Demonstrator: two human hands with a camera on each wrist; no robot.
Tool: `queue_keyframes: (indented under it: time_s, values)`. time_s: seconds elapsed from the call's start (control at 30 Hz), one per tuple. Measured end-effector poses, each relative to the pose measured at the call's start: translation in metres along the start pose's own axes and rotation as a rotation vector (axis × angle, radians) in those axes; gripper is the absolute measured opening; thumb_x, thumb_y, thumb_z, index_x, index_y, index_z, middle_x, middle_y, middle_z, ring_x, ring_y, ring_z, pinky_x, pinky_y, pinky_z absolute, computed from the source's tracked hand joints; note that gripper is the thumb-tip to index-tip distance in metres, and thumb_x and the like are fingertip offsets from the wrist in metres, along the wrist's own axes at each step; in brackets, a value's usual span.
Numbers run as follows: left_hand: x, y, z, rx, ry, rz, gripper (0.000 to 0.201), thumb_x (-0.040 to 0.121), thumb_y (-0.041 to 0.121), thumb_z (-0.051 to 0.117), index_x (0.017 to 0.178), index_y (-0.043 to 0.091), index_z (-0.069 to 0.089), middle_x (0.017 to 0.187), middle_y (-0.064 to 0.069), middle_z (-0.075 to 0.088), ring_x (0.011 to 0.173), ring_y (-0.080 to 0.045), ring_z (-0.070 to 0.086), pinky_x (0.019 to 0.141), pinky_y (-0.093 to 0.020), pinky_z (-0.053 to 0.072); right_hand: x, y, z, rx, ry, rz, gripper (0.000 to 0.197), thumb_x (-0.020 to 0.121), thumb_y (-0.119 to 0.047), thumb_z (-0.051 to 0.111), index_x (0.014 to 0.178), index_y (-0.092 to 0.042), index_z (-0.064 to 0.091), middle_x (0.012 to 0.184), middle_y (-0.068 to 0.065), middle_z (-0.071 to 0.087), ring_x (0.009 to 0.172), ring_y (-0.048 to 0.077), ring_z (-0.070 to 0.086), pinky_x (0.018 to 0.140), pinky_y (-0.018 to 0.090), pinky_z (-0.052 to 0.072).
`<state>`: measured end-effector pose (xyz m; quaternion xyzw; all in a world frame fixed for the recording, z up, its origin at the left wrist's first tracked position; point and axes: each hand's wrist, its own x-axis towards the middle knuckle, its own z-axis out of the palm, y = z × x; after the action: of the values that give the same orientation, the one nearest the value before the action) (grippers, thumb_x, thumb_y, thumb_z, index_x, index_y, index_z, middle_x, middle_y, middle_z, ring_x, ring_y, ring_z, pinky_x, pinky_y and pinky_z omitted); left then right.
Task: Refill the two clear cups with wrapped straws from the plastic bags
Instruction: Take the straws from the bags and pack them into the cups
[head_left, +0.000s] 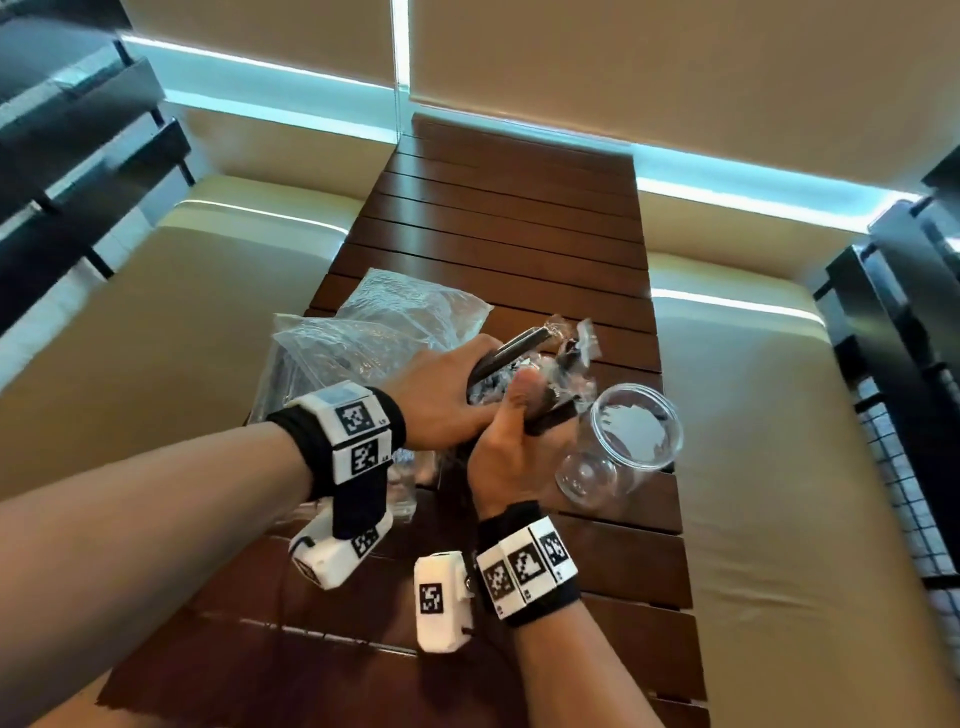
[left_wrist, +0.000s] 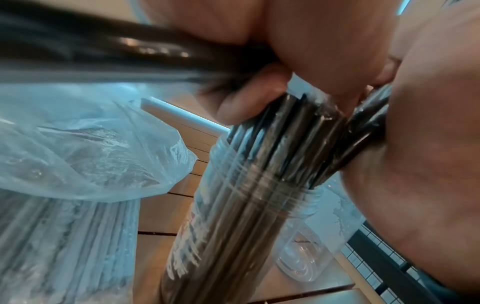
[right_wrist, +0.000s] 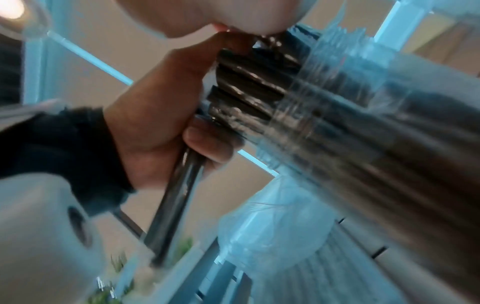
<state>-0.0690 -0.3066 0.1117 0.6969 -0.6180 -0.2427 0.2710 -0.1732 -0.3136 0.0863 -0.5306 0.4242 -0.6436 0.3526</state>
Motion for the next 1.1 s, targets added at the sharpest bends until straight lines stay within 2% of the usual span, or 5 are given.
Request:
queue_keyframes:
  time_s: [0.1,0.23,0.57,0.93,1.1]
  values:
    - [-0.003,0.004,0.0,0.02,-0.032,0.026,0.038,0.085,0.052,0.063,0.113,0.029,0.049,0.083,0.007,0.064,0.072,-0.004,0.06,0.064,-0.022,0.047,0.0,0.015,-0.018,-0.259,-0.176,0.0,0.028,0.089,-0.074,0.033,0.103,-0.052,0.043,0.111,0.0,0.045,0.103,0.026,0.052,0.094,0.037,0.045]
    - [-0.008,0.006,0.006,0.046,0.033,0.03,0.044,0.084,0.056,0.062,0.118,0.032,0.047,0.086,0.01,0.065,0.073,0.0,0.059,0.066,-0.018,0.048,-0.008,0.02,-0.037,-0.286,-0.284,0.078,0.052,0.093,-0.066,0.038,0.105,-0.019,0.056,0.111,-0.033,0.031,0.099,0.004,0.047,0.09,0.013,0.038]
    - [-0.004,-0.001,0.008,0.035,0.031,-0.047,0.049,0.076,0.061,0.068,0.113,0.038,0.047,0.086,0.01,0.067,0.076,-0.008,0.065,0.076,-0.034,0.056,-0.027,0.011,-0.055,-0.268,-0.237,0.134,0.039,0.082,-0.017,0.067,0.117,-0.033,0.058,0.108,-0.009,0.066,0.103,0.009,0.065,0.09,0.035,0.054]
    - [-0.002,-0.001,0.009,0.071,0.052,-0.038,0.024,0.093,0.06,0.046,0.103,0.039,0.039,0.078,0.009,0.061,0.07,-0.01,0.06,0.067,-0.032,0.051,-0.024,0.015,-0.044,-0.379,-0.135,0.066,0.022,0.081,-0.009,0.074,0.097,-0.02,0.064,0.083,-0.014,0.069,0.078,-0.002,0.066,0.075,0.004,0.044]
    - [-0.004,0.003,0.006,0.073,0.048,-0.031,0.02,0.094,0.055,0.046,0.099,0.038,0.036,0.074,0.012,0.056,0.065,-0.003,0.056,0.059,-0.024,0.044,-0.021,0.013,-0.049,-0.543,-0.186,-0.056,0.023,0.079,-0.008,0.076,0.1,-0.011,0.066,0.087,-0.004,0.073,0.083,0.003,0.062,0.085,0.019,0.046]
